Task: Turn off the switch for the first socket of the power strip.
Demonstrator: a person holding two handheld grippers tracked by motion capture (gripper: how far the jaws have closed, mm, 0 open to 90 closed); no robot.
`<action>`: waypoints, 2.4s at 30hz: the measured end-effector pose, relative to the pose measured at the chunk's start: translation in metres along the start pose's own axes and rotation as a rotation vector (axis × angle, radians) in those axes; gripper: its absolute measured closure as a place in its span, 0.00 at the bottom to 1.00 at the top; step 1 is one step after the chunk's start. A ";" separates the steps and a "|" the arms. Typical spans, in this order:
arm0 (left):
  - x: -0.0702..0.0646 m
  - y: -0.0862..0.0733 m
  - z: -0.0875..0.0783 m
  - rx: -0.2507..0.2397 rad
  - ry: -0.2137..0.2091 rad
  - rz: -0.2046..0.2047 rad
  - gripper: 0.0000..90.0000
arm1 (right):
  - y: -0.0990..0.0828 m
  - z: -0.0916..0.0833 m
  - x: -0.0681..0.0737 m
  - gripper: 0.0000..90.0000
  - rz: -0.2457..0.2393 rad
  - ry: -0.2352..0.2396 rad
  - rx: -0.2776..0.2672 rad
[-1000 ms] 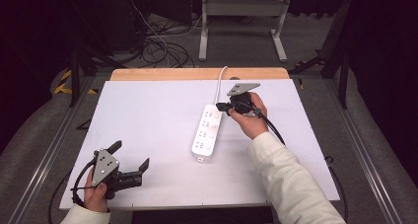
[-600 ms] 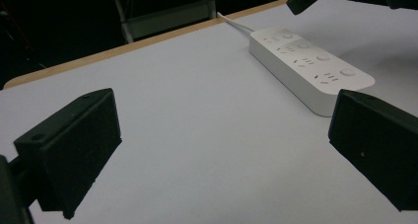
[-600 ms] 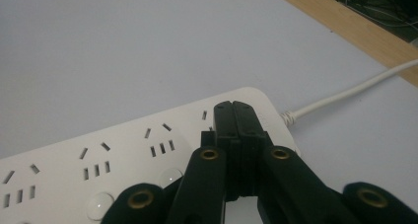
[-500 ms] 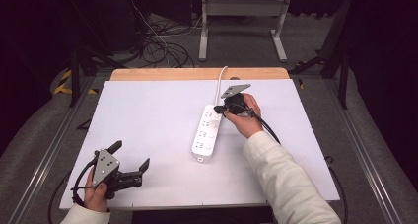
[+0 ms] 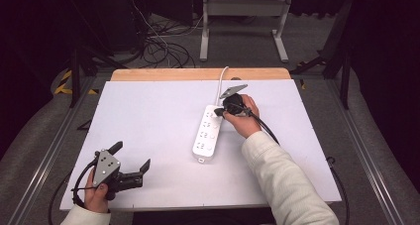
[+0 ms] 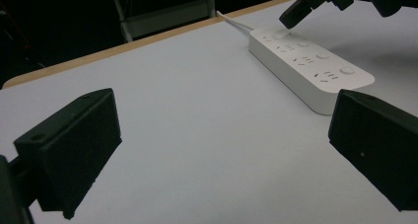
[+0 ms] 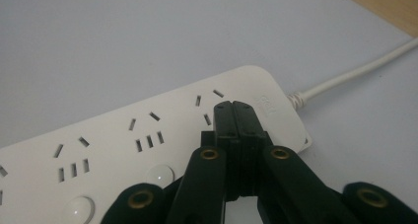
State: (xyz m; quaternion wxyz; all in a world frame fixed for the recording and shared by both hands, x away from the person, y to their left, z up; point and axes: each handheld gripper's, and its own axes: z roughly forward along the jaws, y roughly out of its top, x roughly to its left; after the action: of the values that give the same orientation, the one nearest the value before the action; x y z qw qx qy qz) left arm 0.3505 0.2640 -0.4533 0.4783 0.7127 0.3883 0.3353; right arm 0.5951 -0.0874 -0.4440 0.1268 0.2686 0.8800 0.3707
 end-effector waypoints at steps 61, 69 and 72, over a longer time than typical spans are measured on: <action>0.000 0.000 0.001 0.004 -0.011 0.007 0.00 | -0.005 0.008 0.004 1.00 0.005 -0.039 0.034; 0.000 0.001 0.001 0.006 -0.010 0.006 0.00 | 0.008 -0.009 0.011 1.00 -0.009 -0.029 -0.061; -0.001 0.001 0.001 0.003 -0.013 0.008 0.00 | 0.012 -0.015 0.014 1.00 -0.017 -0.033 -0.073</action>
State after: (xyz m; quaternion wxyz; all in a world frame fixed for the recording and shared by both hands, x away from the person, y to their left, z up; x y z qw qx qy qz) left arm 0.3511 0.2622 -0.4529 0.4786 0.7170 0.3827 0.3321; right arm 0.5817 -0.0809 -0.4250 0.1541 0.2622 0.8659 0.3970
